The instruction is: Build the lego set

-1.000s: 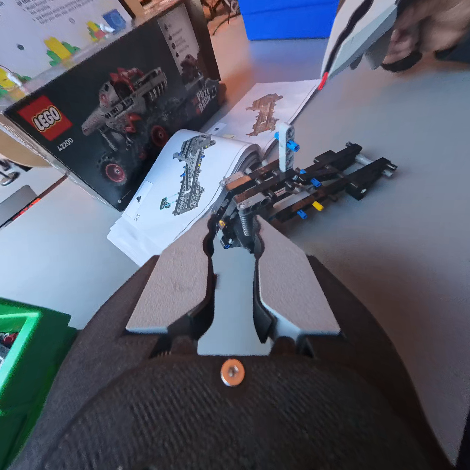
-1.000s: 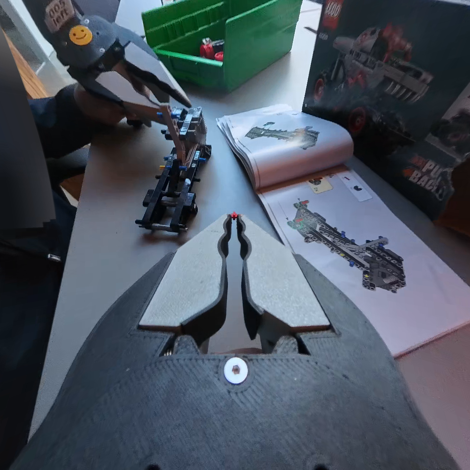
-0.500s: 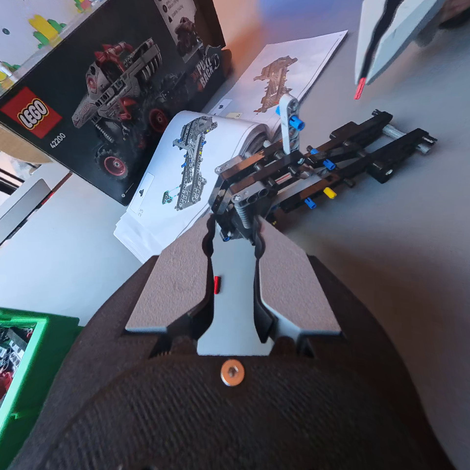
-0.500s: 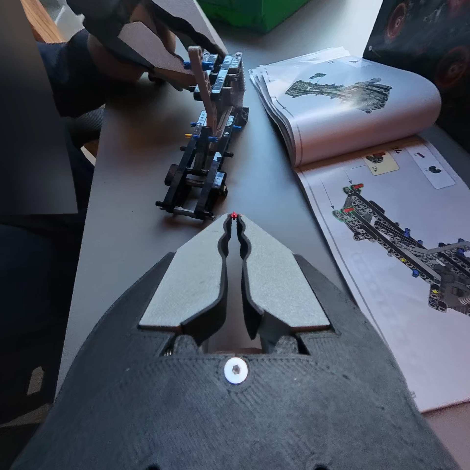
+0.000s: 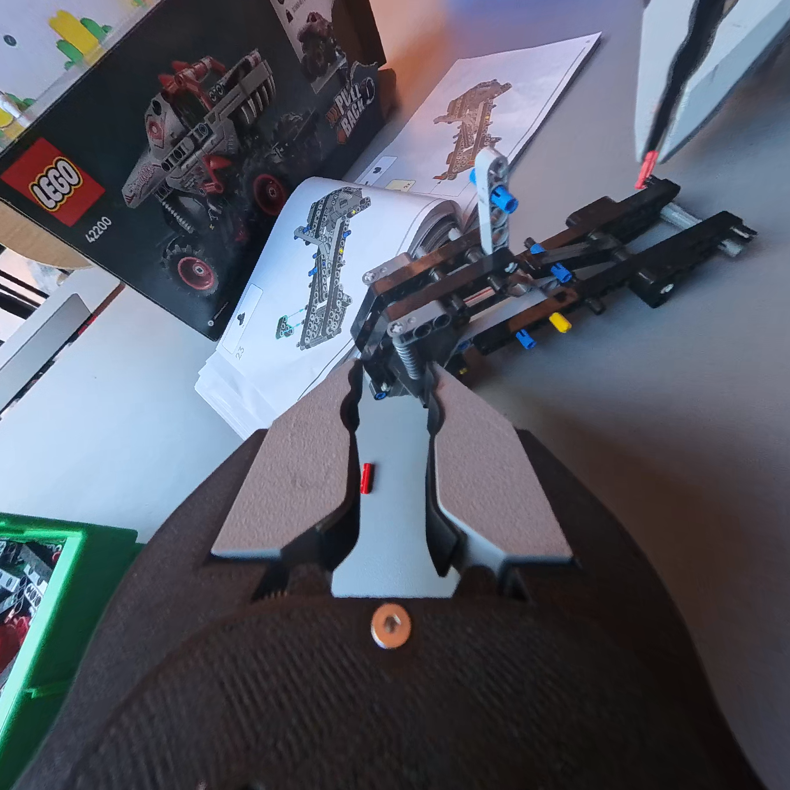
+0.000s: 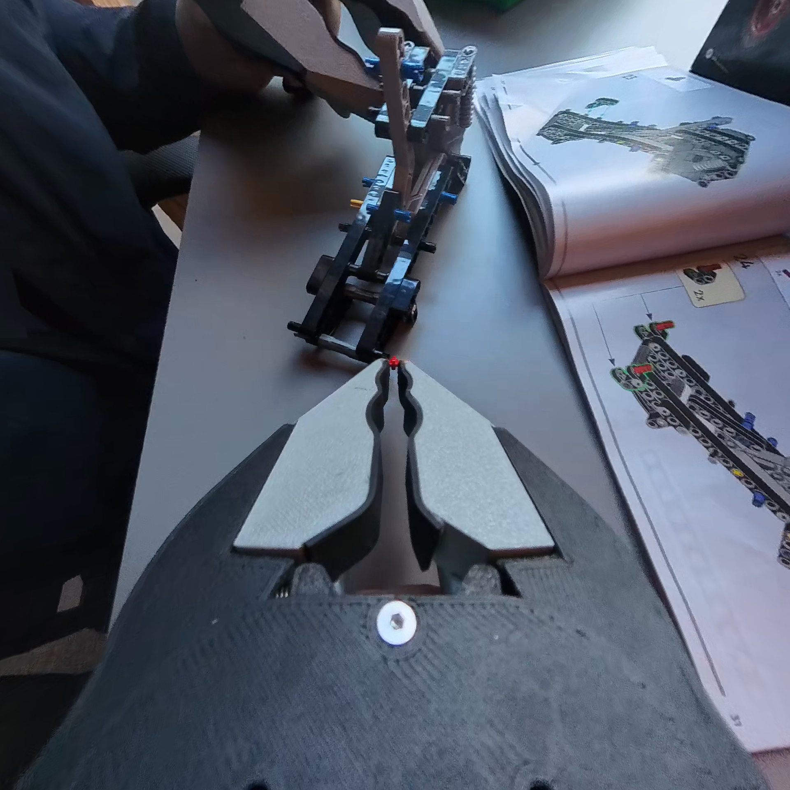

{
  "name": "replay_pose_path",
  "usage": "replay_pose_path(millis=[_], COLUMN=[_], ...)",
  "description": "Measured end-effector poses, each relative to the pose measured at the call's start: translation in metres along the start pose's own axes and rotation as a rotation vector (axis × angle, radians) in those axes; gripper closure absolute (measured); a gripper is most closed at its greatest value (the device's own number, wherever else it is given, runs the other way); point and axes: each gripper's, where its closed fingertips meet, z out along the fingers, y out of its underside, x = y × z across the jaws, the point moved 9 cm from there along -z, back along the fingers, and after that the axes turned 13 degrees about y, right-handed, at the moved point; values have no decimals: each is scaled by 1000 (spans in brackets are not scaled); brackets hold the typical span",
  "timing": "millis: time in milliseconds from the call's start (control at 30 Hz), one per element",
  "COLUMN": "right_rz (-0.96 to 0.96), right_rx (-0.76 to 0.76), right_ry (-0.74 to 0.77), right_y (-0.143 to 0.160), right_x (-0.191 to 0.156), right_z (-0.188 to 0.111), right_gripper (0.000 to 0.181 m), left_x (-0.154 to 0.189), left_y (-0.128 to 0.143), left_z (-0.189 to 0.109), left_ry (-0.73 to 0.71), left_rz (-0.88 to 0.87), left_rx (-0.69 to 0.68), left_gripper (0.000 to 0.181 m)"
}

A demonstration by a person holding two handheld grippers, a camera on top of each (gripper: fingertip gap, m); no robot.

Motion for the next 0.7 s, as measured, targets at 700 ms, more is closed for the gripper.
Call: replay_pose_path(millis=[700], right_rz=[-47], right_rx=[69], right_ry=[-158], right_y=[-10], right_x=[-26], right_z=[4], right_gripper=[181], left_x=[1], left_y=[1], left_z=[10], left_ry=[-105], left_rz=[56], left_rx=[-89], left_gripper=[181])
